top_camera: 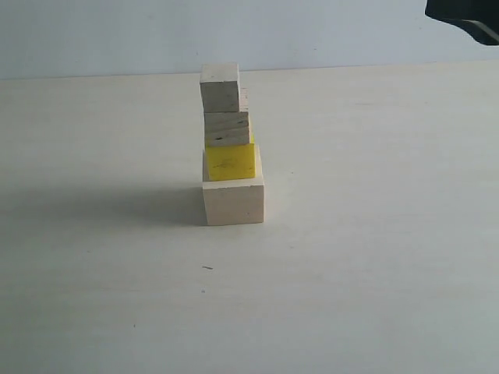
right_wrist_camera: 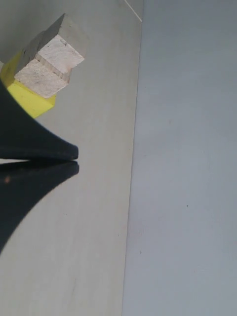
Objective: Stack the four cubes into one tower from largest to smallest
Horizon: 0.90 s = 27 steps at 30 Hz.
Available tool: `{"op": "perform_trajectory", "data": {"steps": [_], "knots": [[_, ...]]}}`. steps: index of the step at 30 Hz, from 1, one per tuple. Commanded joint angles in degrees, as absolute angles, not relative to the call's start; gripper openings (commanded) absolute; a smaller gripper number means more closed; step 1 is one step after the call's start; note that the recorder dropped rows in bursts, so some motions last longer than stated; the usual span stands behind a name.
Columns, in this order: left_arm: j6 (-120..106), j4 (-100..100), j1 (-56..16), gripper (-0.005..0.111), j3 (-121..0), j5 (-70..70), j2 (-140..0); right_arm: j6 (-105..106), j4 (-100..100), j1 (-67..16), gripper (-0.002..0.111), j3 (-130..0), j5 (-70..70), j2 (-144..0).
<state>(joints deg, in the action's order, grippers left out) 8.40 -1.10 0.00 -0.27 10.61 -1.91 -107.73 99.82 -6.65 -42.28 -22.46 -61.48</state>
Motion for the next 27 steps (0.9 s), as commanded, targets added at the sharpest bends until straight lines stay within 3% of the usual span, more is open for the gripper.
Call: {"op": "perform_trajectory", "data": {"steps": [1, 27], "knots": [[9.0, -1.3, 0.1, 0.000, 0.0, 13.1, 0.0, -108.0, 99.9, -6.3, 0.000, -42.0, -22.6, -61.2], [7.9, -1.3, 0.1, 0.000, 0.0, 20.6, 0.0, -108.0, 99.9, -6.3, 0.000, -42.0, -22.6, -61.2]]}}
